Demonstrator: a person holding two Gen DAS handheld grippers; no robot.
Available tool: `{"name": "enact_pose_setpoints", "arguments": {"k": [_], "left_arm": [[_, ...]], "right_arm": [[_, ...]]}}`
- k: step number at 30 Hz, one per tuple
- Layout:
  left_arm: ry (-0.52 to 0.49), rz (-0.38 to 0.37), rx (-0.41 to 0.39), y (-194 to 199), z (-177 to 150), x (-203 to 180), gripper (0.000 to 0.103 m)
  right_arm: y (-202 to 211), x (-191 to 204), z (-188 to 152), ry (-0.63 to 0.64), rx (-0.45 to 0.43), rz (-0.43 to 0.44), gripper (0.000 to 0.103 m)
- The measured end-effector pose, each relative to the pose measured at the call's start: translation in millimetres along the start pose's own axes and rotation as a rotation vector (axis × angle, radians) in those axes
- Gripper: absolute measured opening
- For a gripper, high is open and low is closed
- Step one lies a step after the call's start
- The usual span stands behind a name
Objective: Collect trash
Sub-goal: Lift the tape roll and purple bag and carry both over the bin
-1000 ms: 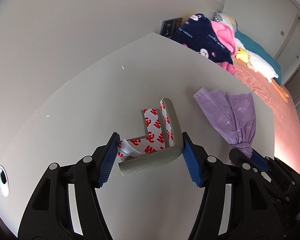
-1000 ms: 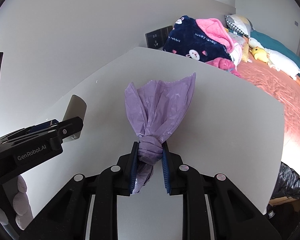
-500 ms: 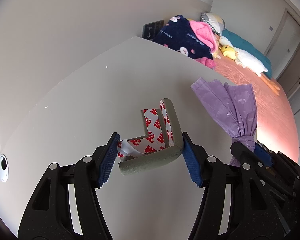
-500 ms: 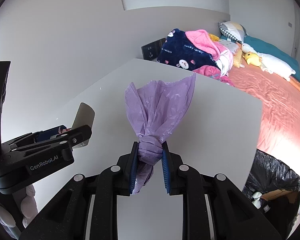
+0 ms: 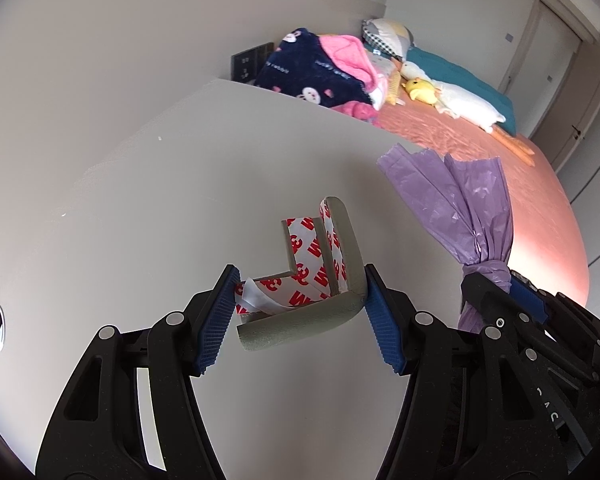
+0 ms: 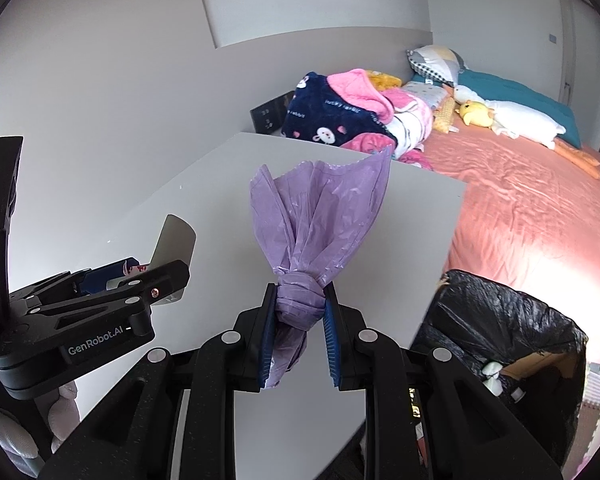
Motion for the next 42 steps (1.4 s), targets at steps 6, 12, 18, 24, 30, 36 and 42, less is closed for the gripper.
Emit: {"name": "enact_pose_setpoints", "arguments": {"k": [6,12,18,24,30,36,42], "left_arm": [[-0.042,-0.022,0.006,2,-7,-29,0.061],[-0.09,-0.047,0.005,3,-12,-62,0.061],[-0.13,-0.069,0.006,3,-15,-89,0.061],[-0.177,-0.089,0.001,8,-23,-117,0.061],[-0.223,-0.118,-0.002,11,-31,-142,0.061],[-0.269,-0.149,0.006,13,-39,-164,0.061],[-0.306,-0.173,0.013,12,-43,-182,0.061]], "right_arm": [[17,-25,-13,-0.04,-0.019,-0.02,0.023],[33,-54,-25,-0.083,-0.037,-0.045,0.023],[48,-80,-34,-0.122,-0.05,-0.066,0.023],[61,-103,-45,-0.158,-0.064,-0.091,0.023],[74,-121,-55,-0.188,-0.079,-0.111,0.023],[90,-139,-63,-0.22,-0.1,-0.13,0.023],[100,-155,-71,-0.249,-0.115,-0.153,0.023]]}}
Point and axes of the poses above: each gripper's, at about its wrist camera, not at the fingertips, and y roughly against the way its jaws point, x to its left, z to its top, the point moved 4 cm from there along -y, roughly the way its jaws point, and after that the axes turned 11 degrees about x, right-handed, at the moved point
